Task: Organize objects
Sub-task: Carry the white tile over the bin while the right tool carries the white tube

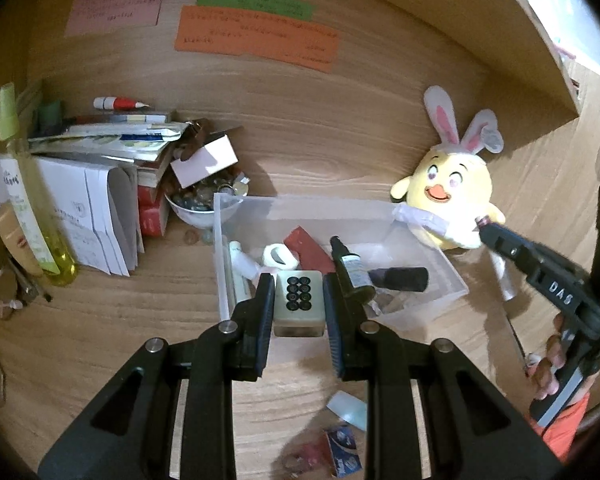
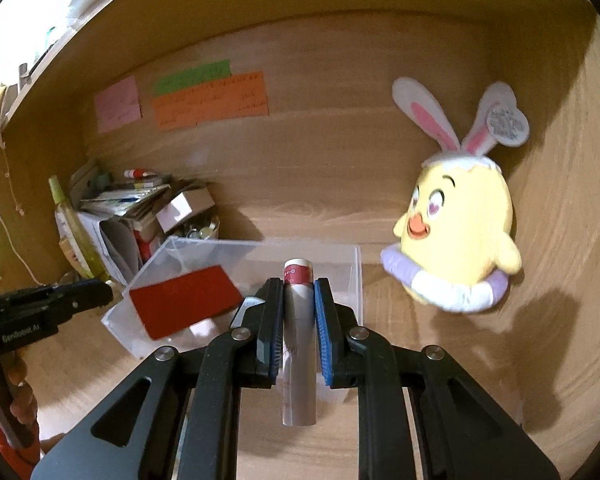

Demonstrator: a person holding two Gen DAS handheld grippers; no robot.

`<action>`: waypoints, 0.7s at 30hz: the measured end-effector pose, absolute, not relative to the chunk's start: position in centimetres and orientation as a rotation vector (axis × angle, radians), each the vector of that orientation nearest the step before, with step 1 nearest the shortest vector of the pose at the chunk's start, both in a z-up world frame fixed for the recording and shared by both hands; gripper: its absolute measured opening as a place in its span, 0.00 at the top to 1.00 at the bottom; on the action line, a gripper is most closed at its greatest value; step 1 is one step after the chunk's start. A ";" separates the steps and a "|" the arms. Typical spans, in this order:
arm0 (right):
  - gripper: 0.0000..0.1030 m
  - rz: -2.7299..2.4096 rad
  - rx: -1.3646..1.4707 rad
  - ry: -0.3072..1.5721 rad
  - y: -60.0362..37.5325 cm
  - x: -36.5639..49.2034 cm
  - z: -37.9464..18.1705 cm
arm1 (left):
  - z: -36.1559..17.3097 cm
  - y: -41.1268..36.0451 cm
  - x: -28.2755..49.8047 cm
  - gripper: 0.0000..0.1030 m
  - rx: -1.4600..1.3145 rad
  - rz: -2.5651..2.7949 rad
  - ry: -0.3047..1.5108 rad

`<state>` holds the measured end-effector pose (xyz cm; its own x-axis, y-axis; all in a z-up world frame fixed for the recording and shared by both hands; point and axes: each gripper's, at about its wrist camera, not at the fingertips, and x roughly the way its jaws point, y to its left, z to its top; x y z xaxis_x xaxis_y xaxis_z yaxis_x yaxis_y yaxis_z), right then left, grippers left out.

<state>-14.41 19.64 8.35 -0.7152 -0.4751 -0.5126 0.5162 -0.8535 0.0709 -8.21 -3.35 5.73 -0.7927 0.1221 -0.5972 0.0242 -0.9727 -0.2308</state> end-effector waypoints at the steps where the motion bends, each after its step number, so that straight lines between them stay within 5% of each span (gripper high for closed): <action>1: 0.87 -2.493 0.713 0.114 19.5 -14.6 8.5 | 5.7 -3.3 -8.5 0.77 -0.997 2.914 -0.340; 21: 0.86 -2.475 0.869 0.204 16.6 -20.4 5.1 | 3.3 -3.9 -12.6 0.77 -1.112 2.885 -0.354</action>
